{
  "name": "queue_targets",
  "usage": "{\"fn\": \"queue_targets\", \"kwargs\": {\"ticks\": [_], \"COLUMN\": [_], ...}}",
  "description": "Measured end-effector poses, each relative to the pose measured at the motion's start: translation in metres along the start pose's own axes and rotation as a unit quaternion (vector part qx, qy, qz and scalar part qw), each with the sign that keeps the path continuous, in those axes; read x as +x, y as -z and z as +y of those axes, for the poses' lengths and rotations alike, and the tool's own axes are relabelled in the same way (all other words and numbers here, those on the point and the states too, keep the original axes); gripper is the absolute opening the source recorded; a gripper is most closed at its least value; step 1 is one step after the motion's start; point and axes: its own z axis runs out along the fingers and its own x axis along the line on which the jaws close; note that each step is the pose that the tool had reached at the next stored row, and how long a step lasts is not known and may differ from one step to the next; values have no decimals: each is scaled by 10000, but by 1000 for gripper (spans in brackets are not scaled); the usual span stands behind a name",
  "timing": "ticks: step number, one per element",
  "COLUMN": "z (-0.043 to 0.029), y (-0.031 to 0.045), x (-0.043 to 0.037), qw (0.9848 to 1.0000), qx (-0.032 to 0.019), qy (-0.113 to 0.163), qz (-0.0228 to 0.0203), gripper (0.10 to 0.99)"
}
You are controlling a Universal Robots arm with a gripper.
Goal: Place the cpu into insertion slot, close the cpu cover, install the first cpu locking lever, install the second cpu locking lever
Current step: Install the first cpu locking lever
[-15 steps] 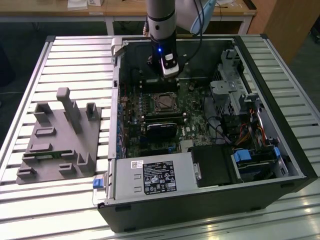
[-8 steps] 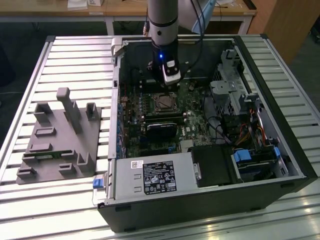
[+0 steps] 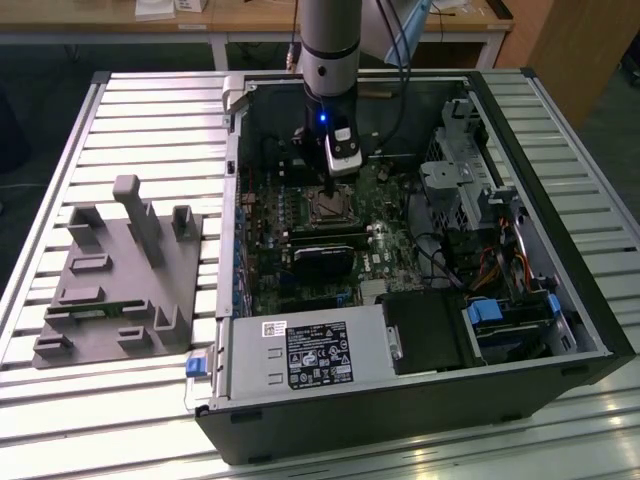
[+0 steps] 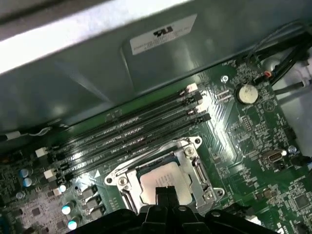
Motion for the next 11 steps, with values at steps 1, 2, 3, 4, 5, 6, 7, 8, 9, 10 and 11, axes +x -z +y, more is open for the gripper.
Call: {"fn": "queue_targets", "kwargs": {"ticks": [1,2,3,4,5,6,7,8,9,10,11], "z": [0,0,-1,-1,-1,-1,0,0,0,0,0], "y": [-2,-4,-3,-3,-4,-3,-4,-4,-5,-7,-9], "x": [0,0,-1,-1,-1,0,0,0,0,0,0], "qw": [10000,9999,9999,9999,9999,9999,9999,9999,9999,9998,9997], "qx": [48,93,105,106,106,106,105,105,103,97,92], "qy": [4,9,10,10,10,10,11,23,74,155,246], "qz": [-19,-40,-45,-46,-46,-46,-46,-45,-42,-37,-32], "gripper": [106,106,106,106,106,106,106,106,106,106,106]}}
